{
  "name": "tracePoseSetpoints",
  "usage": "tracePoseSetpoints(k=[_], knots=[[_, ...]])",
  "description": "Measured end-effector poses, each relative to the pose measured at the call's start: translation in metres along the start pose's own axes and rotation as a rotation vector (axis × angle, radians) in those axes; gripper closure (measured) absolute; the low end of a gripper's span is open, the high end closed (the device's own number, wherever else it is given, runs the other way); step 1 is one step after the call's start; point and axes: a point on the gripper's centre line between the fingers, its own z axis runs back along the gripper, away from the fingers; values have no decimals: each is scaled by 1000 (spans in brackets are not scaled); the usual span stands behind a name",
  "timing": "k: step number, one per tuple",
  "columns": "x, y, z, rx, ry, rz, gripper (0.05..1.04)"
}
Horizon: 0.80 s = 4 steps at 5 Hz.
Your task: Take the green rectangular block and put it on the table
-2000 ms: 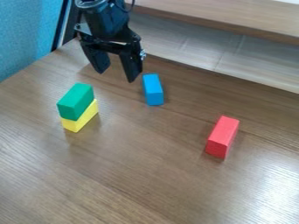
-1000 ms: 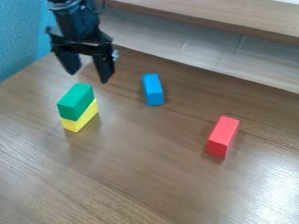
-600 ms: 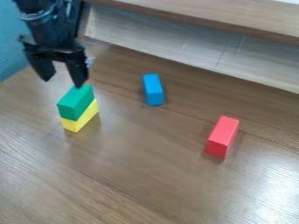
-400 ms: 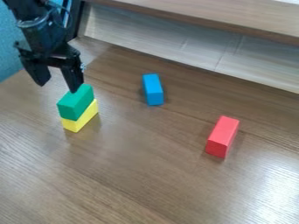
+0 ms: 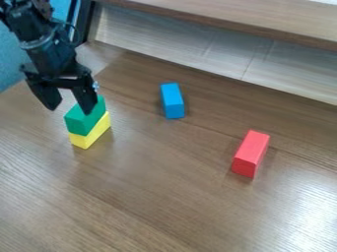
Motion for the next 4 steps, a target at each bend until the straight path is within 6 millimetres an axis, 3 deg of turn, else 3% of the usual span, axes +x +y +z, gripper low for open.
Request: tracePoseSetpoints(k=[3, 4], knots=[[2, 5, -21, 10, 18, 34, 83], [4, 7, -28, 33, 38, 25, 149]])
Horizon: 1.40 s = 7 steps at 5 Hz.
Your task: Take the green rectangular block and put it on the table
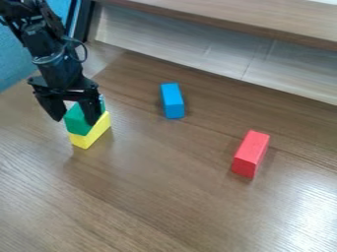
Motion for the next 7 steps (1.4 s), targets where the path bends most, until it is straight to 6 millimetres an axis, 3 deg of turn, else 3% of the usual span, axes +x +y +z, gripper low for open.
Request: tracePoseSetpoints(k=[1, 2, 3, 4, 5, 6, 7], knots=[[5, 1, 0, 20, -29, 17, 416], [7, -2, 0, 5, -39, 18, 500], [7, -6, 0, -21, -40, 12, 501], [11, -15, 14, -53, -80, -7, 501], [15, -51, 32, -89, -110, -115, 501], [10, -81, 36, -105, -111, -195, 501], [-8, -108, 25, -130, -62, -247, 501]])
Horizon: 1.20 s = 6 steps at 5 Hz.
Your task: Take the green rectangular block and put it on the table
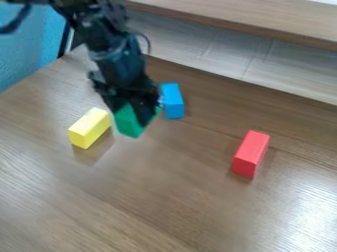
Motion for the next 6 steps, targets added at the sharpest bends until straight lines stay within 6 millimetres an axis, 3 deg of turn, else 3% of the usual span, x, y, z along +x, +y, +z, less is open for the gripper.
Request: tracePoseSetpoints(k=[3, 6], knots=[[-38, -70, -28, -63, 78, -131, 501], [-53, -75, -39, -55, 101, -144, 501]])
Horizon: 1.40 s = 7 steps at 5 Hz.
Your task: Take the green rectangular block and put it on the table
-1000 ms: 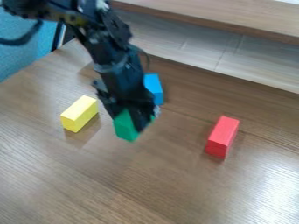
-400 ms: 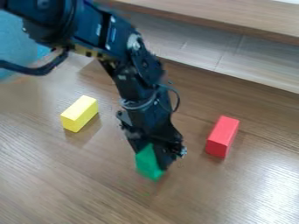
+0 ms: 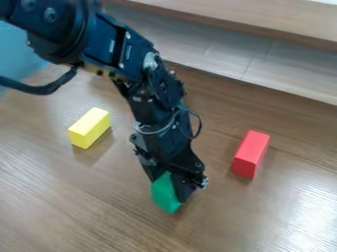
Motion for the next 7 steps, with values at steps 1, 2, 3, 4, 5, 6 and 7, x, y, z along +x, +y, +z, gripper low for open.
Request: tracePoseSetpoints(k=[1, 2, 3, 4, 5, 6, 7], knots=[[-2, 6, -5, 13, 15, 7, 501], [-3, 10, -7, 19, 25, 15, 430], [-3, 11, -7, 26, 28, 13, 155], [-2, 10, -1, 24, 22, 12, 78], [1, 8, 15, 17, -18, 16, 83], [5, 8, 40, -8, -83, 28, 83], [3, 13, 58, -7, -114, 48, 83]])
